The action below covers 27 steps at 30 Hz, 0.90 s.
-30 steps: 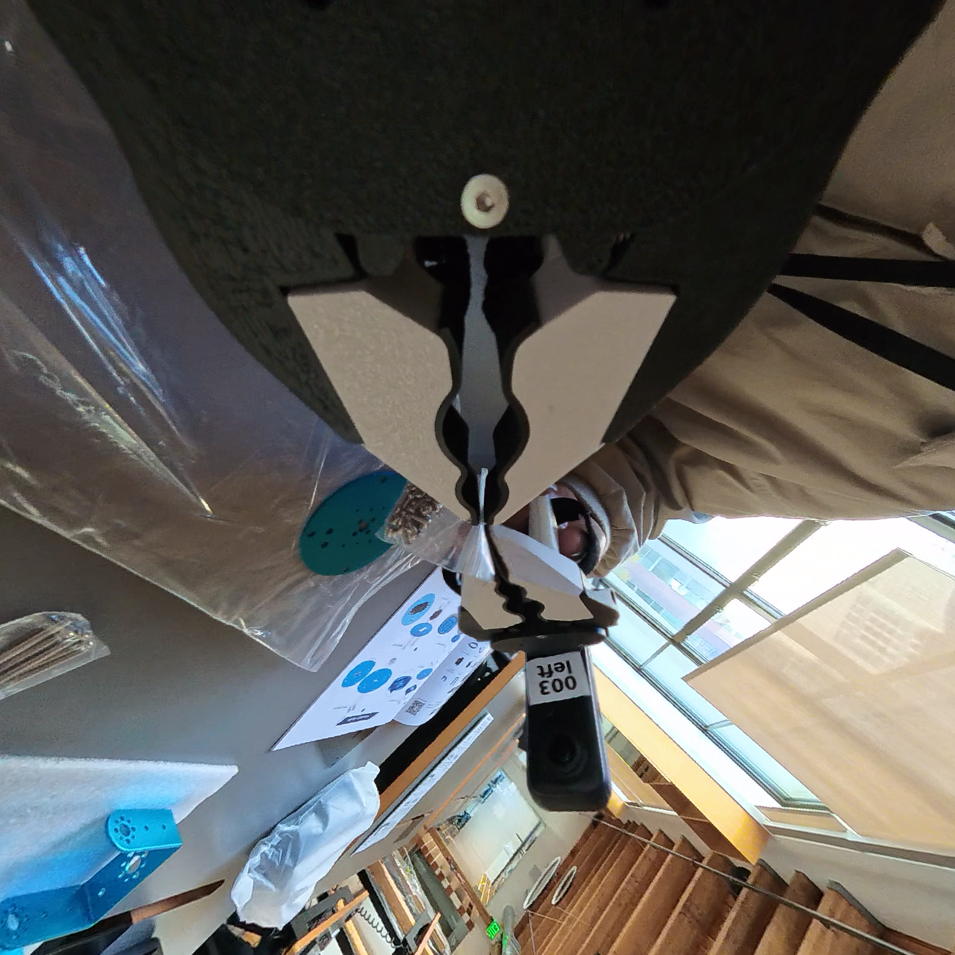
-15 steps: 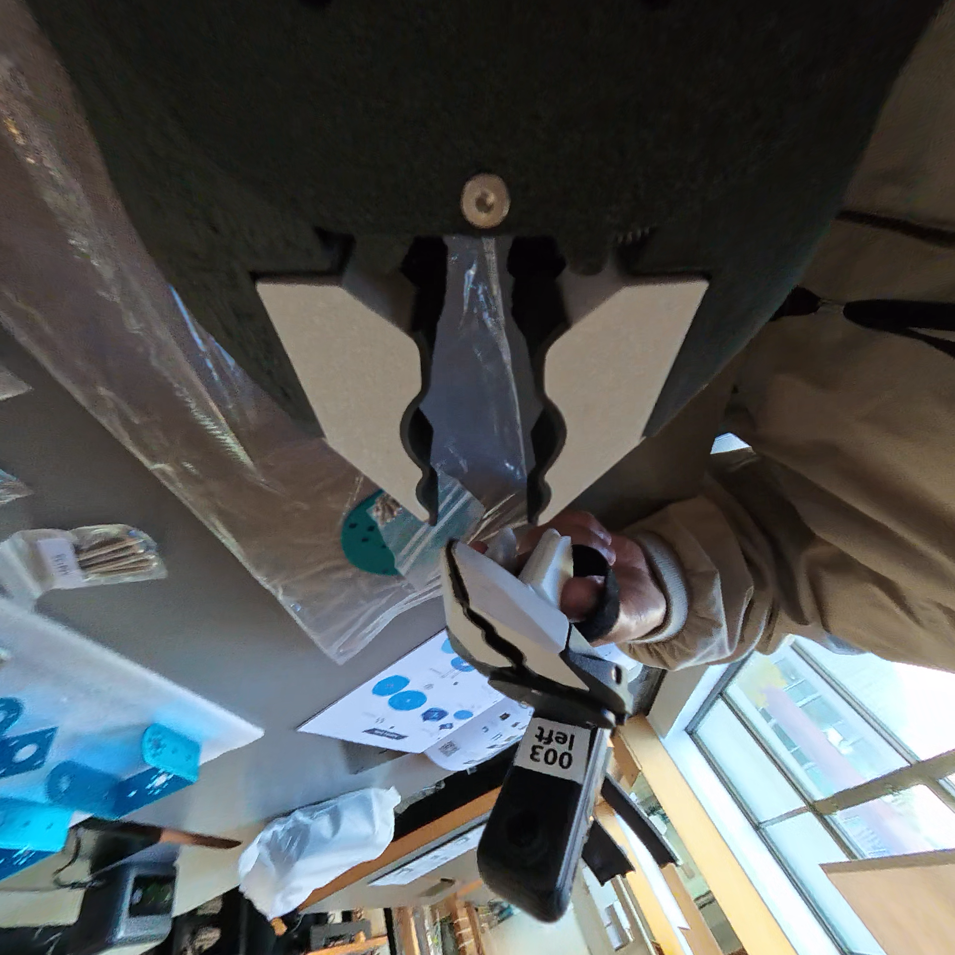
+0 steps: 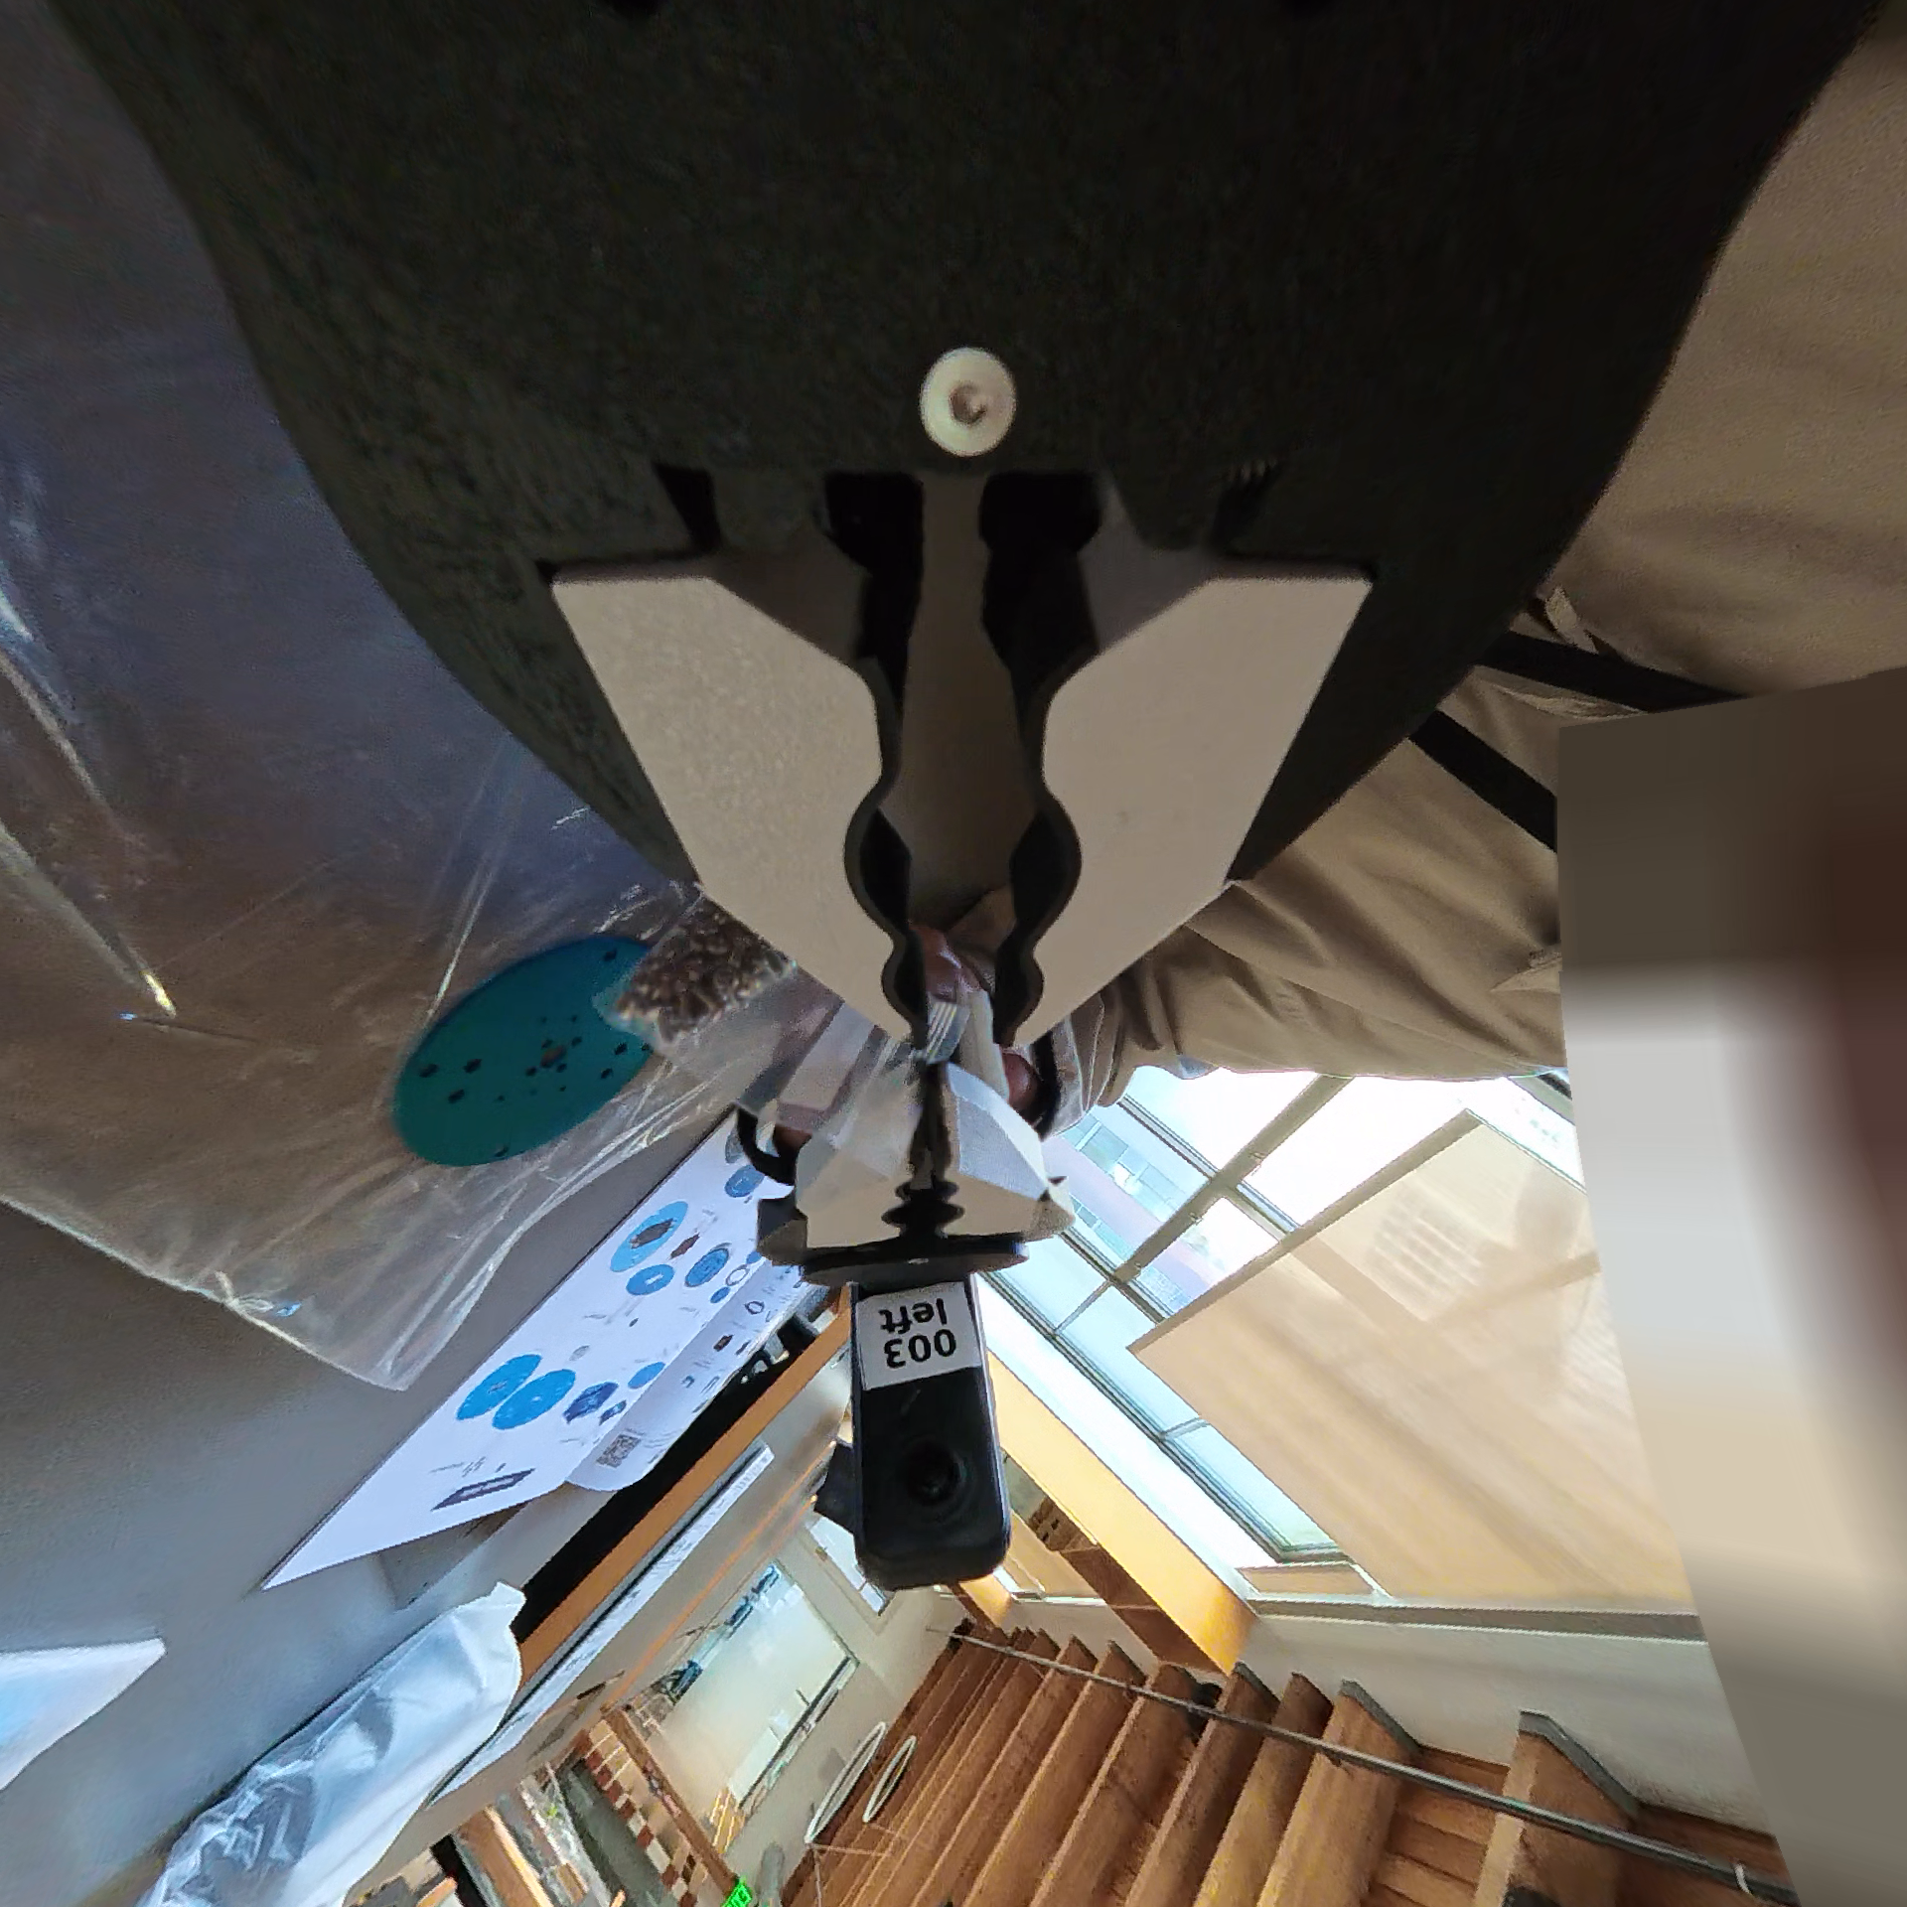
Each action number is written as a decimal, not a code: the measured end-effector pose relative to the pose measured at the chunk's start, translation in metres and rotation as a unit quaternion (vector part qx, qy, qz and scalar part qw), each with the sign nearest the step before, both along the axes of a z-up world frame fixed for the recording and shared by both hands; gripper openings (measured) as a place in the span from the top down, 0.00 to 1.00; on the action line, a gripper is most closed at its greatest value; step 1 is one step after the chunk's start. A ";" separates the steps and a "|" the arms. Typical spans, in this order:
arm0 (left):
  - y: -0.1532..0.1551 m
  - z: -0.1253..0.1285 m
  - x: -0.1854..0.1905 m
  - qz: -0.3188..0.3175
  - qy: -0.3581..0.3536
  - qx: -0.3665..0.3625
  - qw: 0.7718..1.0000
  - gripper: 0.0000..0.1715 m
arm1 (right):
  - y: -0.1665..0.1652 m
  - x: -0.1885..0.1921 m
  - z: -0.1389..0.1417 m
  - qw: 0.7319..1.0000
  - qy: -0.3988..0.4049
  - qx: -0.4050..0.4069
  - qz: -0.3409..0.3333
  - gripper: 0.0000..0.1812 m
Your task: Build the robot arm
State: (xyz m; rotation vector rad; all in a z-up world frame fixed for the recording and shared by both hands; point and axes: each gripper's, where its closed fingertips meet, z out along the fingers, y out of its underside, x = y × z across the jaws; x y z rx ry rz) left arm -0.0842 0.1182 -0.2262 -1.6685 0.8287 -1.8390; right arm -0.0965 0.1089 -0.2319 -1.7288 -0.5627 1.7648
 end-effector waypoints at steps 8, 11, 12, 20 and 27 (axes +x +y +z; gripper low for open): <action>0.003 0.001 0.000 0.004 -0.015 -0.019 1.000 1.00 | 0.008 0.006 -0.003 0.998 -0.037 0.023 -0.036 0.91; 0.000 0.000 0.001 -0.004 -0.016 -0.024 1.000 1.00 | 0.007 0.002 -0.007 0.999 -0.040 0.017 -0.033 0.91; -0.001 0.000 0.002 -0.005 -0.017 -0.026 1.000 1.00 | 0.007 0.002 -0.007 0.999 -0.036 0.013 -0.031 0.92; -0.004 0.002 0.003 -0.013 -0.027 -0.044 0.999 1.00 | 0.004 0.002 -0.004 1.000 -0.017 -0.003 -0.020 0.98; -0.005 0.004 0.001 -0.025 -0.031 -0.042 0.998 1.00 | 0.003 0.003 -0.001 1.000 -0.009 -0.002 -0.016 0.99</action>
